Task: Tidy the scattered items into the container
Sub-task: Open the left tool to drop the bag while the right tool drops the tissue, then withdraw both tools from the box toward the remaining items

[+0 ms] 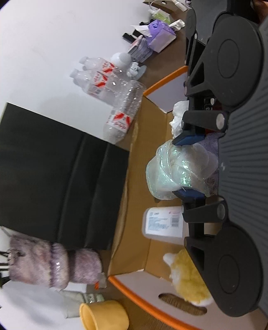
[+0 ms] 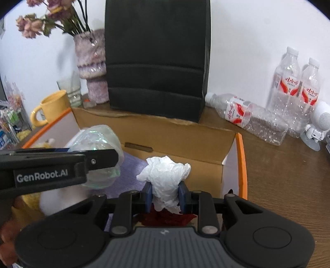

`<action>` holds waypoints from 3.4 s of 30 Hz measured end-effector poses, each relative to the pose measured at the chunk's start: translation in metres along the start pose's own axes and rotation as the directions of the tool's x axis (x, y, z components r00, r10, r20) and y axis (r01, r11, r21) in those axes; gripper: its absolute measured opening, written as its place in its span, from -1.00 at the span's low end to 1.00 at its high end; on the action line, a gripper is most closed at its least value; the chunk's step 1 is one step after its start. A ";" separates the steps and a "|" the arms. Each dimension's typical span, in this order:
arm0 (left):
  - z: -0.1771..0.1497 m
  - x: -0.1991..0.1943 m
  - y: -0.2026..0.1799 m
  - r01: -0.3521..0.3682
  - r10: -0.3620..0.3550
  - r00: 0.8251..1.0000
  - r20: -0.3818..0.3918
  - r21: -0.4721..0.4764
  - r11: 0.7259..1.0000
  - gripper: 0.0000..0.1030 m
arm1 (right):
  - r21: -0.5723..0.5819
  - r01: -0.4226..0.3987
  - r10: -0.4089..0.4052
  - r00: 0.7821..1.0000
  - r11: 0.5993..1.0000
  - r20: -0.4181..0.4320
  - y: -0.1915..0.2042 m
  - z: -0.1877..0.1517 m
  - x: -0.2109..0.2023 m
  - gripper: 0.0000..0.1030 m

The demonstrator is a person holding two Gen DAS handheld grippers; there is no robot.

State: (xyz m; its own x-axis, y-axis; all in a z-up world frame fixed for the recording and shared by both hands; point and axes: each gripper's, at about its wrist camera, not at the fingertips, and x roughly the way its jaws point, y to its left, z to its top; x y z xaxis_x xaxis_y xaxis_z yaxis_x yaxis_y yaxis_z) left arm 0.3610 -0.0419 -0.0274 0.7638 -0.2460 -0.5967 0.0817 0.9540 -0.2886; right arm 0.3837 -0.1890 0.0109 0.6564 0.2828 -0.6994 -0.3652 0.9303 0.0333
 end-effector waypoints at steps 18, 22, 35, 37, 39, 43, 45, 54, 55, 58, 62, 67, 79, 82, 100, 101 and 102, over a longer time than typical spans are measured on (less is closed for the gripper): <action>-0.008 -0.003 -0.015 -0.006 0.006 1.000 -0.001 0.088 0.996 0.90 | -0.038 -0.032 0.030 0.998 0.999 -0.046 0.005 -0.001 0.003 0.17; -0.005 -0.016 -0.021 -0.014 0.010 0.999 0.044 0.105 0.994 1.00 | -0.085 -0.015 0.015 1.000 0.996 0.002 0.015 -0.001 -0.009 0.60; -0.003 -0.060 -0.028 -0.110 0.088 0.979 0.182 0.116 0.987 1.00 | -0.101 0.018 -0.008 0.995 0.995 0.100 0.023 0.003 -0.036 0.96; -0.004 -0.065 -0.027 -0.113 0.091 0.978 0.188 0.106 0.988 1.00 | -0.099 0.026 -0.015 0.994 0.995 0.104 0.024 0.003 -0.038 0.97; -0.005 -0.070 -0.025 -0.120 0.099 0.976 0.192 0.099 0.988 1.00 | -0.097 0.027 -0.017 0.994 0.995 0.105 0.025 0.002 -0.040 0.97; -0.009 -0.079 -0.020 -0.132 0.116 0.975 0.190 0.076 0.988 1.00 | -0.092 0.023 -0.013 0.994 0.996 0.113 0.030 -0.001 -0.048 0.97; -0.012 -0.087 -0.018 -0.134 0.120 0.974 0.193 0.059 0.989 1.00 | -0.091 0.020 -0.009 0.993 0.996 0.120 0.034 -0.003 -0.054 0.97; -0.027 -0.132 -0.008 -0.139 0.135 0.962 0.237 -0.001 0.990 1.00 | -0.077 -0.013 0.024 0.989 0.997 0.146 0.048 -0.023 -0.084 0.97; -0.029 -0.137 -0.007 -0.140 0.137 0.961 0.240 -0.004 0.990 1.00 | -0.077 -0.017 0.029 0.988 0.997 0.152 0.051 -0.026 -0.089 0.97; -0.036 -0.152 -0.002 -0.145 0.142 0.957 0.252 -0.009 0.989 1.00 | -0.077 -0.035 0.048 0.984 0.996 0.173 0.058 -0.033 -0.104 0.97; -0.043 -0.173 0.006 -0.174 0.173 0.949 0.262 -0.019 0.985 1.00 | -0.063 -0.052 0.065 0.975 0.997 0.211 0.065 -0.044 -0.123 0.97; -0.058 -0.190 0.020 -0.229 0.227 0.939 0.257 -0.023 0.973 1.00 | -0.021 -0.070 0.073 0.964 0.997 0.256 0.066 -0.060 -0.144 0.97; -0.110 -0.206 0.058 -0.298 0.302 0.940 0.158 -0.053 0.953 1.00 | 0.016 -0.016 0.013 0.987 1.000 0.162 0.063 -0.106 -0.147 0.97; -0.121 -0.205 0.064 -0.306 0.311 0.942 0.130 -0.052 0.950 1.00 | 0.015 -0.004 0.002 0.989 1.000 0.148 0.062 -0.118 -0.147 0.97; -0.140 -0.196 0.082 -0.337 0.341 0.938 0.061 -0.072 0.939 1.00 | -0.014 -0.007 0.008 0.995 1.000 0.098 0.056 -0.150 -0.127 0.77; -0.139 -0.194 0.083 -0.337 0.342 0.938 0.060 -0.076 0.938 1.00 | -0.011 -0.007 0.008 0.996 1.000 0.093 0.056 -0.149 -0.124 0.72; -0.138 -0.192 0.083 -0.338 0.343 0.938 0.056 -0.080 0.938 1.00 | -0.007 -0.010 0.010 0.996 1.000 0.090 0.055 -0.148 -0.122 0.64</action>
State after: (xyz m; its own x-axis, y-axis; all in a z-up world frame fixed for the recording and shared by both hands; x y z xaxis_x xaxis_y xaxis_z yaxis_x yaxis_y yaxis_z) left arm 0.1328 0.0608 -0.0399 0.7803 0.1066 -0.6163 -0.2334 0.9638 -0.1288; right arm 0.1856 -0.2064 -0.0079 0.7093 0.3124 -0.6319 -0.3764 0.9258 0.0351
